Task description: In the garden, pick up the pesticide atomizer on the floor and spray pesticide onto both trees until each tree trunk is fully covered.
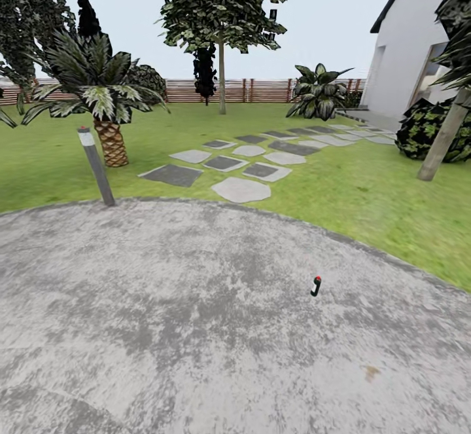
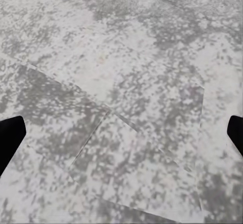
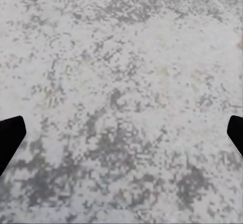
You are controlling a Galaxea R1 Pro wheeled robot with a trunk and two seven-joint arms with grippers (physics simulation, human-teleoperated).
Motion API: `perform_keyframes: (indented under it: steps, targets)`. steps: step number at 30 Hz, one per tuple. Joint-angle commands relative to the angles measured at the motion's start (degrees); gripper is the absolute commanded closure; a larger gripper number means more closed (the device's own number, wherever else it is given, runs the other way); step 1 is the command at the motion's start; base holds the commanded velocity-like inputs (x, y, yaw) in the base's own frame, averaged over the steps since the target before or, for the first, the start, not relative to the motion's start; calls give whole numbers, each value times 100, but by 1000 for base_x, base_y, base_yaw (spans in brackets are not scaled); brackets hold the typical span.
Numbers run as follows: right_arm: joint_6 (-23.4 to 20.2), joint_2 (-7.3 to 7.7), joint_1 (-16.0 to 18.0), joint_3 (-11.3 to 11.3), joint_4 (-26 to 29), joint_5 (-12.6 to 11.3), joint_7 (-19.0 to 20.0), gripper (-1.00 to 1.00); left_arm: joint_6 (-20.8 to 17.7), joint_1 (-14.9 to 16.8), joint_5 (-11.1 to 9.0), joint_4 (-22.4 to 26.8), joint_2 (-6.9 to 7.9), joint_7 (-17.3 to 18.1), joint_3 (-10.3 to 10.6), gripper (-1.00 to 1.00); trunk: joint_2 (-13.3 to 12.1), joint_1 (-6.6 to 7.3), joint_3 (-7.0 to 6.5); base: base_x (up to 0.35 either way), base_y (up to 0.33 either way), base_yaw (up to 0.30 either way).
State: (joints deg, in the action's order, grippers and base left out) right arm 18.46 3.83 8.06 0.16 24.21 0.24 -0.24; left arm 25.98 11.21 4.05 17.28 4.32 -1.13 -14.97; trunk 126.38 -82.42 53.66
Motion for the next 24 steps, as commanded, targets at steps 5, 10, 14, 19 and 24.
perform_keyframes:
  steps: [5, 10, 14, 19, 24]
  targets:
    - [18, 2, 3, 2, -4, 2, -2, -100, 21, 4, 43, -6, -2, -11, -23, -100, 2, -2, 5, 340, 0, 0]
    - [18, 0, 3, 3, -4, 2, -2, -100, 21, 4, 43, -6, -2, -14, -23, -100, 2, -2, 5, 340, 0, 0]
    - [18, -3, 3, 3, -4, 2, -2, -100, 21, 4, 43, -6, -2, -14, -23, -100, 2, -2, 5, 340, 0, 0]
    - [25, 1, 3, 2, -4, 2, -2, -100, 21, 4, 43, -6, -2, -14, -23, -100, 2, -2, 5, 340, 0, 0]
    - [19, 4, 3, 2, -4, 2, -2, -100, 21, 4, 43, -6, -2, -13, -23, -100, 2, -2, 5, 340, 0, 0]
